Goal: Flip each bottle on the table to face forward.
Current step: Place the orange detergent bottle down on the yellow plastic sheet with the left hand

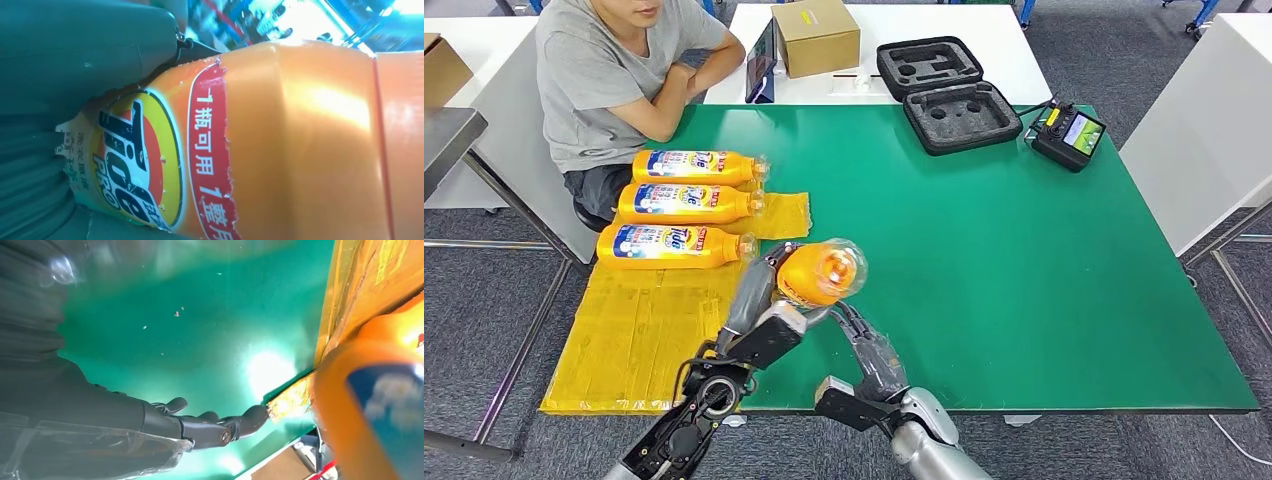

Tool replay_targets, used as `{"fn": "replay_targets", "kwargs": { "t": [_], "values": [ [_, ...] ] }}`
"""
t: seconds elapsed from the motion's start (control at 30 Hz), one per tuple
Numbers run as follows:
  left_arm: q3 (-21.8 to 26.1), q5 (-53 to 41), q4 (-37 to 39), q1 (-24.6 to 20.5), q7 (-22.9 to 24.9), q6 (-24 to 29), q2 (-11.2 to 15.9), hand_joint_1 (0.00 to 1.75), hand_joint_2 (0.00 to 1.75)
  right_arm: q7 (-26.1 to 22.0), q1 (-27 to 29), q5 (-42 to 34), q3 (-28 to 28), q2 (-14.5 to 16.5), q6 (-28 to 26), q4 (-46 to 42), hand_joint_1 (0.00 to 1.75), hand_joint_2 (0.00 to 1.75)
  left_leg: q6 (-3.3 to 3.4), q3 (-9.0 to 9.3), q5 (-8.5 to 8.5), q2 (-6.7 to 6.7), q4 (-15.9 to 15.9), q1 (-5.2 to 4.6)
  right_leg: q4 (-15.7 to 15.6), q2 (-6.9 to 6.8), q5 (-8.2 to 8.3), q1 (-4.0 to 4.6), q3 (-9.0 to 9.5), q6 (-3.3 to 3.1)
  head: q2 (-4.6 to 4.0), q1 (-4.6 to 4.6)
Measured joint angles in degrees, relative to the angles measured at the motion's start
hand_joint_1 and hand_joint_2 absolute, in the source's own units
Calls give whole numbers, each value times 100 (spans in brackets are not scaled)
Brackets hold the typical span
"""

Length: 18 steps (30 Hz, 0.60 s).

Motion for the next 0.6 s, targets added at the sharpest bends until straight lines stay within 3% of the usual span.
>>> {"fn": "replay_targets", "kwargs": {
  "t": [0.13,0.43,0.6],
  "values": [
    [125,-1145,335,-227,675,-201,334,175,175,0,76,-45,-29,-13,67,-86,0,175,-2,1,1,6,0,3,1,2,0,2,-1,0,0,-1],
    [328,-1400,886,-504,829,-488,769,175,175,0,132,-149,-32,-49,109,-179,0,175,-3,-2,2,6,0,4,0,3,0,2,-2,0,0,2],
    [443,-1480,1284,-745,804,-581,1140,175,175,0,136,-310,-8,-55,139,-202,0,175,-5,0,4,9,-1,5,1,4,1,4,-2,-1,0,1]
  ]
}}
